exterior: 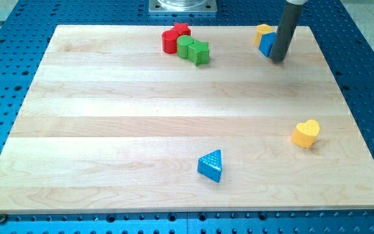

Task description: Place the heart diagonally to the cube

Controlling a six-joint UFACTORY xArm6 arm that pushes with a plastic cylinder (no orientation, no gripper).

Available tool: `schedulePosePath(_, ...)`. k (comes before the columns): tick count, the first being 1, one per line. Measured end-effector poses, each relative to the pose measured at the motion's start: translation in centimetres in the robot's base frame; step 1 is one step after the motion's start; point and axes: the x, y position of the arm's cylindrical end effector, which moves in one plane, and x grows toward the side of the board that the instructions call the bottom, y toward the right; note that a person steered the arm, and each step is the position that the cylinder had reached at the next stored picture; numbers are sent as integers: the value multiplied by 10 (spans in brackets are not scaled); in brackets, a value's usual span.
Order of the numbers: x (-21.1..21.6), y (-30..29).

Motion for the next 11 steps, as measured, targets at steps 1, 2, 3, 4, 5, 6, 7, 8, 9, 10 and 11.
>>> schedulePosePath(1,46,77)
schedulePosePath(2,146,111)
schedulePosePath(3,213,77)
schedulePosePath(4,200,14)
schedulePosePath(5,207,-19)
schedulePosePath(6,238,-21)
schedulePosePath(7,166,-36)
schedulePosePath(8,135,-40)
schedulePosePath(9,189,-31)
schedulePosePath(10,162,-93)
schedulePosePath(11,171,-118)
